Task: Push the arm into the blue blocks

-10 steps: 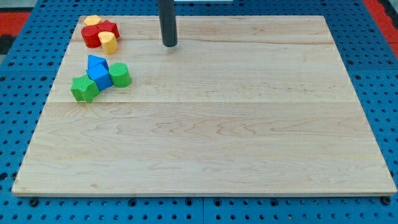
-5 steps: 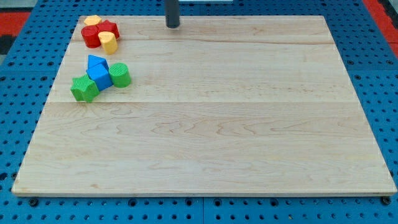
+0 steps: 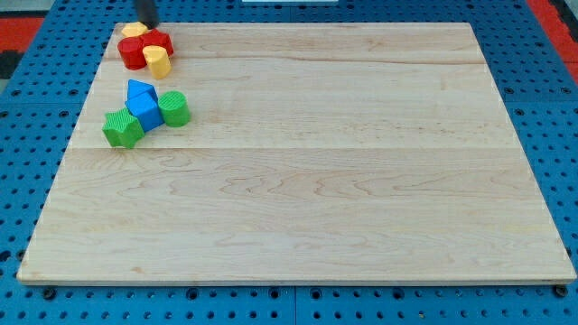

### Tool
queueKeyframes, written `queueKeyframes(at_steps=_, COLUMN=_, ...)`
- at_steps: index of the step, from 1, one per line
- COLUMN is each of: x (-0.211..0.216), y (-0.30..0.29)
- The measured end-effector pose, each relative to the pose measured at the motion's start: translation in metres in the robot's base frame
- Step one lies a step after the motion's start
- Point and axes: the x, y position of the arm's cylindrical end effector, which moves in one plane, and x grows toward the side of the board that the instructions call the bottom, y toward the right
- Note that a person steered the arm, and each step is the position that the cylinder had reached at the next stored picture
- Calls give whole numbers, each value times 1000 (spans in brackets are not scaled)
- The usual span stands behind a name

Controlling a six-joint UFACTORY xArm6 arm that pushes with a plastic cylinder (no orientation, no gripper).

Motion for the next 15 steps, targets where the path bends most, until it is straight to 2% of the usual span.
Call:
queueKeyframes(at_steps=1, x=0, y=-58)
queueKeyframes(at_steps=5, x=16, y=-59)
queueKeyframes(at_steps=7, x=47, y=-59)
queueKeyframes(at_steps=8, x=76, y=-59)
queueKeyframes(at_steps=9, x=125, y=-59)
queueKeyframes(at_steps=10, x=160, y=-37)
queueKeyframes(at_steps=12, x=173, y=33)
queueKeyframes(at_steps=15, x=184, y=43)
